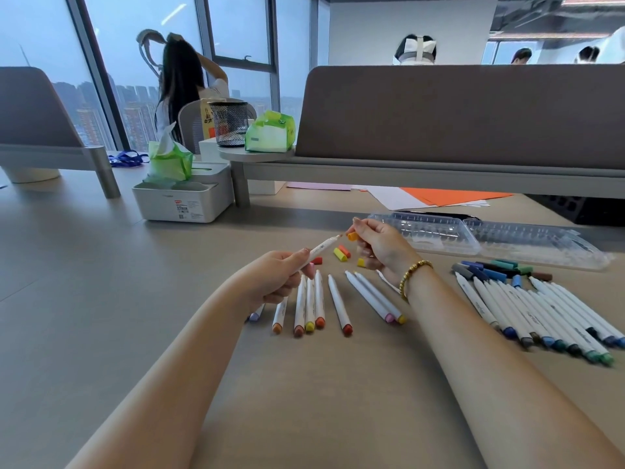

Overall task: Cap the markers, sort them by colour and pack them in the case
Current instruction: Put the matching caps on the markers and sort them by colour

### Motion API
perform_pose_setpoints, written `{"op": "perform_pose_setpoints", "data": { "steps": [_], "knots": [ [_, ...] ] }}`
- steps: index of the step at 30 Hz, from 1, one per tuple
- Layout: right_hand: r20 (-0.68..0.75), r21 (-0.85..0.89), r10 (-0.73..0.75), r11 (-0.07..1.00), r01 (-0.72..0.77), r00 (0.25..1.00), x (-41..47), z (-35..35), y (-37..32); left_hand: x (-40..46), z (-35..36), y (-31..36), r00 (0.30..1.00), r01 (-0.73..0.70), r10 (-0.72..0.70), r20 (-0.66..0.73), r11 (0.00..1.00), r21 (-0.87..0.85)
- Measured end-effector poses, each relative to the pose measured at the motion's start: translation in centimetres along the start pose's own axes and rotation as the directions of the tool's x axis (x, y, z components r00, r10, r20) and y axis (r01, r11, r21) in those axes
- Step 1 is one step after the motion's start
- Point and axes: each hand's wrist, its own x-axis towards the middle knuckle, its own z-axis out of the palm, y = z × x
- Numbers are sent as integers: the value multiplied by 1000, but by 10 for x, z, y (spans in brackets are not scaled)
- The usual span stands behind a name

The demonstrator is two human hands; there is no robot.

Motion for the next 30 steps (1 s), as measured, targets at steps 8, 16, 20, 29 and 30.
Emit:
{"op": "perform_pose_setpoints", "data": {
  "steps": [8, 16, 20, 29, 30],
  "knots": [
    [21, -39, -22, 999, 22, 1000, -1, 3, -2, 0, 1, 2, 1000, 15, -15, 3, 999, 34],
    [45, -230, -84, 969, 92, 995, -3, 8, -2, 1, 5, 2, 1000, 9, -9, -2, 1000, 19],
    [38, -359, -140, 922, 144, 989, -4, 19, -2, 3, 14, 4, 990, -36, 40, -134, 999, 30],
    [5, -337, -155, 930, 147, 988, -4, 23, -6, 8, 24, 11, 985, -45, 78, -156, 978, 202],
    [25, -347, -155, 925, 154, 988, -5, 27, -6, 5, 21, 10, 988, -57, 95, -125, 958, 281]
  ]
}}
